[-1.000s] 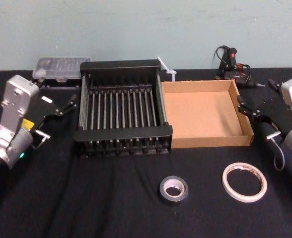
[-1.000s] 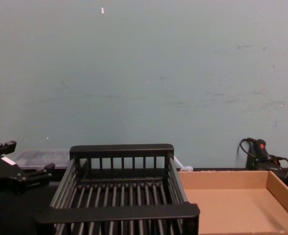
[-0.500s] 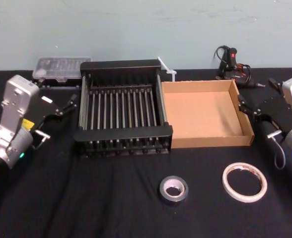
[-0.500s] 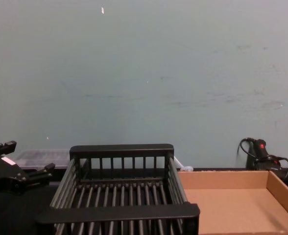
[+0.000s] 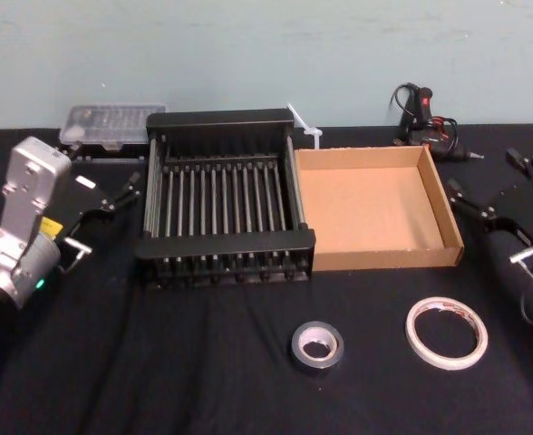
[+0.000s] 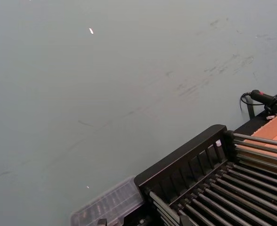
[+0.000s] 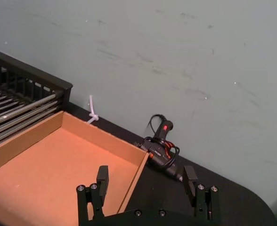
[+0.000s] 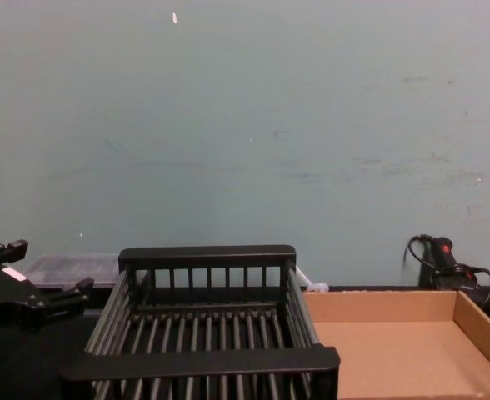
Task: Pick up the white tape and place it into the black box , Pick up the silver tape and place it into the brown box.
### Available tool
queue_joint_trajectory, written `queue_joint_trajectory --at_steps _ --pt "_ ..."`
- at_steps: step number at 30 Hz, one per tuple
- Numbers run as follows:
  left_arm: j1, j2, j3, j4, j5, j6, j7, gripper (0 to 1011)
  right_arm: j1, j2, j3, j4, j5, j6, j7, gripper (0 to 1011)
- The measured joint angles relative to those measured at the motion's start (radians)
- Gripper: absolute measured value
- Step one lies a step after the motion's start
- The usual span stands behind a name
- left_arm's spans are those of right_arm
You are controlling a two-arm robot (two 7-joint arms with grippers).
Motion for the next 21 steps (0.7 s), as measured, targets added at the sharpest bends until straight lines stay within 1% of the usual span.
queue_joint_trajectory --at_steps 2,5,8,14,15,18,21 --pt "0.000 0.000 0.000 0.000 0.000 0.000 0.000 1001 -0.041 0.019 0.021 -0.044 0.013 0.019 0.004 1002" --pt "0.000 0.000 0.000 0.000 0.000 0.000 0.000 1001 -0.074 0.033 0.038 -0.076 0.020 0.025 0.007 1002" --pt "0.000 0.000 0.000 0.000 0.000 0.000 0.000 1001 -0.133 0.050 0.066 -0.127 0.035 0.033 0.008 1002" --pt "0.000 0.000 0.000 0.000 0.000 0.000 0.000 1001 -0.214 0.073 0.108 -0.194 0.062 0.048 0.016 1002" --pt "0.000 0.000 0.000 0.000 0.000 0.000 0.000 1001 -0.240 0.080 0.122 -0.215 0.070 0.053 0.020 1002" --pt "0.000 0.000 0.000 0.000 0.000 0.000 0.000 1001 -0.272 0.088 0.135 -0.239 0.080 0.061 0.027 1002" --pt "0.000 0.000 0.000 0.000 0.000 0.000 0.000 1001 -0.324 0.104 0.158 -0.273 0.100 0.078 0.045 1002"
